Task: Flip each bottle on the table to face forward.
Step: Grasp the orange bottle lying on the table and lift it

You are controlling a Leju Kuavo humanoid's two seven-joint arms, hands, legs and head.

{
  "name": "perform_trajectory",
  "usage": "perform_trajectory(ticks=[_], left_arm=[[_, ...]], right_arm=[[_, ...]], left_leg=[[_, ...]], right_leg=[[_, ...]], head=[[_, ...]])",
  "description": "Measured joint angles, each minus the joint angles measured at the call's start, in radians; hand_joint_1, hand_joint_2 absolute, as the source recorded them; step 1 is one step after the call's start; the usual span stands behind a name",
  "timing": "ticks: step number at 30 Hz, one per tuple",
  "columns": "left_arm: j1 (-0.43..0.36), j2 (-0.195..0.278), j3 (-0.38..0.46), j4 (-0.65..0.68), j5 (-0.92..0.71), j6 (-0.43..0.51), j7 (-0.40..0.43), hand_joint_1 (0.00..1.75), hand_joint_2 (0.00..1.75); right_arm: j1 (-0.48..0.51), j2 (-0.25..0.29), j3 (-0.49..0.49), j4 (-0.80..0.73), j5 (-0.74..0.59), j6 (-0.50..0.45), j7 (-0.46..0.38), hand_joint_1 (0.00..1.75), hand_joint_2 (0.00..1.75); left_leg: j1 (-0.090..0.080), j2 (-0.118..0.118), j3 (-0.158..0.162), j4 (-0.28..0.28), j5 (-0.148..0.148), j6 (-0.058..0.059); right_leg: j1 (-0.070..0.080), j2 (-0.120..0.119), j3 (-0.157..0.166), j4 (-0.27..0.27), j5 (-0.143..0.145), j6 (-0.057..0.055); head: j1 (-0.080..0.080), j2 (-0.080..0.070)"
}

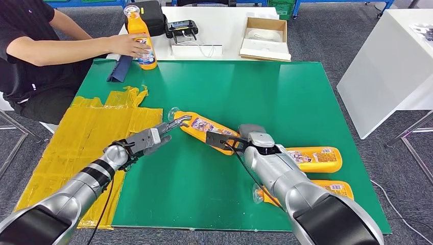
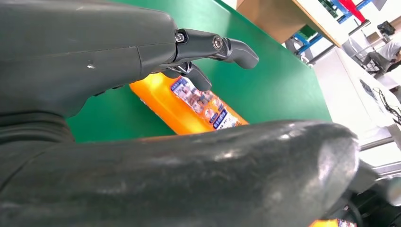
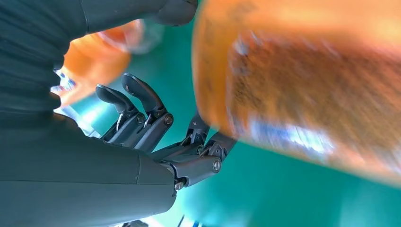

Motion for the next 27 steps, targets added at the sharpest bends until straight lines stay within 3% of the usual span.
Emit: perform_trajectory(ticks=[6, 12, 13, 17, 22, 27], left_arm=[[-0.029, -0.021, 0.011, 0.013, -0.009, -0.015, 0.0, 0.0, 0.0], [-0.047, -0.037, 0.012, 0.029, -0.015, -0.02, 0.0, 0.0, 0.0], [-0.048, -0.038, 0.012, 0.031, -0.016, -0.02, 0.0, 0.0, 0.0], [-0.049, -0.039, 0.013, 0.037, -0.017, -0.018, 0.0, 0.0, 0.0], [-0.038, -0.036, 0.016, 0.04, -0.017, -0.002, 0.0, 0.0, 0.0], [-0.016, -0.031, 0.022, 0.04, -0.017, 0.006, 0.0, 0.0, 0.0]], right_arm=[[0.03, 0.005, 0.012, 0.013, 0.019, 0.188, 0.044, 1.75, 1.75], [0.037, 0.012, 0.028, 0.013, 0.031, 0.21, 0.042, 1.75, 1.75], [0.037, 0.013, 0.029, 0.013, 0.032, 0.209, 0.04, 1.68, 1.75], [0.042, 0.023, 0.036, 0.013, 0.046, 0.187, 0.032, 0.0, 1.75], [0.055, 0.036, 0.058, 0.013, 0.106, 0.063, 0.066, 0.0, 1.75], [0.047, 0.034, 0.067, 0.012, 0.123, 0.016, 0.082, 0.0, 1.75]], left_leg=[[0.0, 0.0, 0.0, 0.0, 0.0, 0.0], [0.0, 0.001, 0.002, 0.0, 0.0, 0.0], [0.0, 0.001, 0.002, 0.0, 0.0, 0.0], [0.0, 0.001, 0.004, 0.0, 0.0, 0.0], [0.0, 0.001, 0.003, 0.0, 0.0, 0.0], [0.0, 0.001, 0.003, 0.0, 0.0, 0.0]], right_leg=[[0.0, 0.0, 0.0, 0.0, 0.0, 0.0], [0.0, 0.001, 0.001, 0.0, 0.0, 0.0], [0.0, 0.001, 0.002, 0.0, 0.0, 0.0], [0.0, 0.001, 0.003, 0.0, 0.0, 0.0], [0.0, 0.001, 0.003, 0.0, 0.001, -0.001], [0.0, 0.001, 0.003, 0.0, 0.001, -0.001]], head=[[0.0, 0.0], [0.0, 0.0], [0.0, 0.0], [0.0, 0.0], [0.0, 0.0], [0.0, 0.0]])
